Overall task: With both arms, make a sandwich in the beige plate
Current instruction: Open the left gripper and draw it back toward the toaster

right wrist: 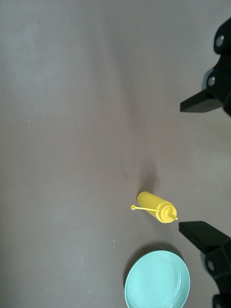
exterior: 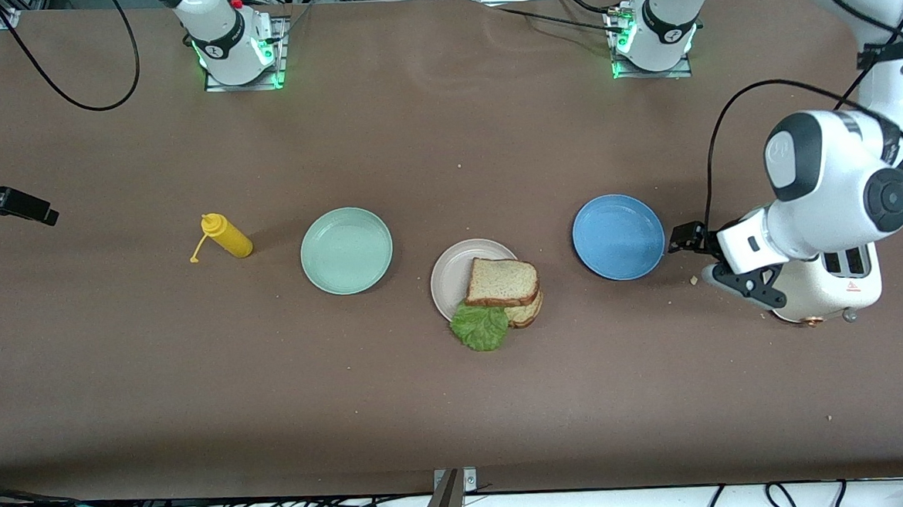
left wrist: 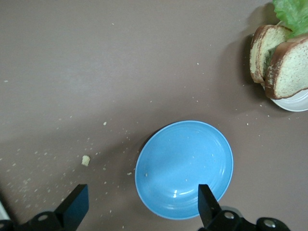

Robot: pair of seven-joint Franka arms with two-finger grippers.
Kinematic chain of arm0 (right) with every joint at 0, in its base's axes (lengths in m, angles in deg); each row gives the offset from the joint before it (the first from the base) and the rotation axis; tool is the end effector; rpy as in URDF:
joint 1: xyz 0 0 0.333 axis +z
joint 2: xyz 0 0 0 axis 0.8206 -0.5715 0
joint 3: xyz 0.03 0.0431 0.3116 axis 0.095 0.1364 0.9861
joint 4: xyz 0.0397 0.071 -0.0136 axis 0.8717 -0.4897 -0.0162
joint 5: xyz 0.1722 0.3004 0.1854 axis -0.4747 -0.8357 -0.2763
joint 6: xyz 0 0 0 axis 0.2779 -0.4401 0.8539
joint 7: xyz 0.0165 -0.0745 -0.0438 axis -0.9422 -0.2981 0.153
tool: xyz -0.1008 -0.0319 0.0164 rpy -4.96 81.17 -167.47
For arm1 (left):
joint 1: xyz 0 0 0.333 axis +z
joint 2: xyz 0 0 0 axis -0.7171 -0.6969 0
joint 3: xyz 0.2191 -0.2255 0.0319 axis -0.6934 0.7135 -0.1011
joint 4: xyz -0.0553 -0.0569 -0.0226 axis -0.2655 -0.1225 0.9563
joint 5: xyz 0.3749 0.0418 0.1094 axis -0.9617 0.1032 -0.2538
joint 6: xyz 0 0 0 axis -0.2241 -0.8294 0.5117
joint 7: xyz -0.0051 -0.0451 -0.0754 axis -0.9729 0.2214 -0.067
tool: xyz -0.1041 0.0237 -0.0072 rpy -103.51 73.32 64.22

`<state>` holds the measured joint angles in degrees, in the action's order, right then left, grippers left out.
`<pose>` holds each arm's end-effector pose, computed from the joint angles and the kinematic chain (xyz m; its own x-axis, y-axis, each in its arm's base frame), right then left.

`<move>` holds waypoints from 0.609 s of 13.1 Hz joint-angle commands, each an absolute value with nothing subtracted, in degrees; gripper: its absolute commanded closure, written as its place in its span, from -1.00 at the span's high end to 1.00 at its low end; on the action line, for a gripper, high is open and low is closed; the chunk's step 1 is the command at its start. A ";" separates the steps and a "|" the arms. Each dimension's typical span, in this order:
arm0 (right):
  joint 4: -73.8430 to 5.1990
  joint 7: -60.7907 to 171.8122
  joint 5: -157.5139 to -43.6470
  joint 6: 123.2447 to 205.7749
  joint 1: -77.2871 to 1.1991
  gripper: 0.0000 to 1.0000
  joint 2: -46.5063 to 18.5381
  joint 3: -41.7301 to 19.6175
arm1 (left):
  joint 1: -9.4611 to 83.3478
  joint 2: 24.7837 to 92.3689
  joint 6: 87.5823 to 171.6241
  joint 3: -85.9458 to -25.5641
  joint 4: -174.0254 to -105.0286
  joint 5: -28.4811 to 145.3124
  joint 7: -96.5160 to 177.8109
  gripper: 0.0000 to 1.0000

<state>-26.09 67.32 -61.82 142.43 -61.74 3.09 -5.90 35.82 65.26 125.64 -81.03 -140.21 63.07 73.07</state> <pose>0.5850 -0.0738 0.5604 0.9703 -0.2342 -0.0606 -0.2321 -0.9719 0.0395 0.6308 -0.0538 0.3765 0.9177 -0.3963 -0.0272 -0.3834 -0.9017 0.1998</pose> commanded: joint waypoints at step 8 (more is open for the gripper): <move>-25.74 67.49 -62.33 141.88 -61.82 1.00 3.24 -6.05 | 35.09 82.60 115.36 -84.01 -146.95 50.40 68.63 0.99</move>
<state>-26.12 67.32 -61.82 142.41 -61.74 3.07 -5.90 35.79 78.07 116.63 -83.31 -144.92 53.77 70.34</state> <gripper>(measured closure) 0.000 0.000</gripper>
